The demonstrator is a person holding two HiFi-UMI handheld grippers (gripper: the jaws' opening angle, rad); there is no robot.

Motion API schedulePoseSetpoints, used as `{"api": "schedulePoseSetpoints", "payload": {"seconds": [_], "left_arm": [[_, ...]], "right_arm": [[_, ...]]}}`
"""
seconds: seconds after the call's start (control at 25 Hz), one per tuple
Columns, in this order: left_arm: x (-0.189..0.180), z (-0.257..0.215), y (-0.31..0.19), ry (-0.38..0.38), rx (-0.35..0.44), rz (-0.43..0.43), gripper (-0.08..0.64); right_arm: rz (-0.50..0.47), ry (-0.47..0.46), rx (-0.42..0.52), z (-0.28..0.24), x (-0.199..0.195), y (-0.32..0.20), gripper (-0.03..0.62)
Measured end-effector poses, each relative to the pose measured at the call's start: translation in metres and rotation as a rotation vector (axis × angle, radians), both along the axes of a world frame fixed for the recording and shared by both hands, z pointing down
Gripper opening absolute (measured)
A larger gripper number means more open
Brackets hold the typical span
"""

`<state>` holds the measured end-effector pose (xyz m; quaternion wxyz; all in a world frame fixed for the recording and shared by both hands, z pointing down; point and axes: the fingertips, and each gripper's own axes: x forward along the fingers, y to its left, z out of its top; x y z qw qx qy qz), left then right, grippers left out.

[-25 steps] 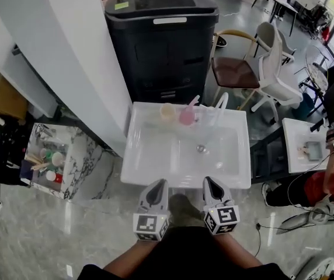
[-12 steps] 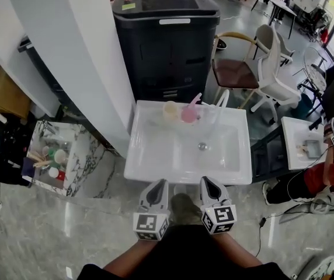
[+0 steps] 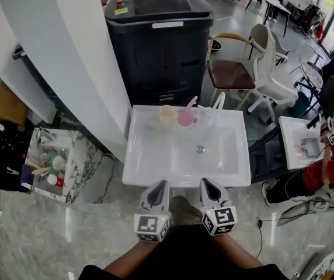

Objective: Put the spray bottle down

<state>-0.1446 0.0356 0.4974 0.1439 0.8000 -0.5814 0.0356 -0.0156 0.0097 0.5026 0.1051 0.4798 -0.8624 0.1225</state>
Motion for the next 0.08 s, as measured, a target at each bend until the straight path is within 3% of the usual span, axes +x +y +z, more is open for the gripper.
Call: {"api": "schedulePoseSetpoints", "payload": {"seconds": [0.08], "left_arm": [[-0.0009, -0.0003, -0.0047, -0.001, -0.004, -0.001, 0.032]], "right_arm": [[0.001, -0.001, -0.004, -0.0001, 0.0000, -0.0062, -0.003]]}}
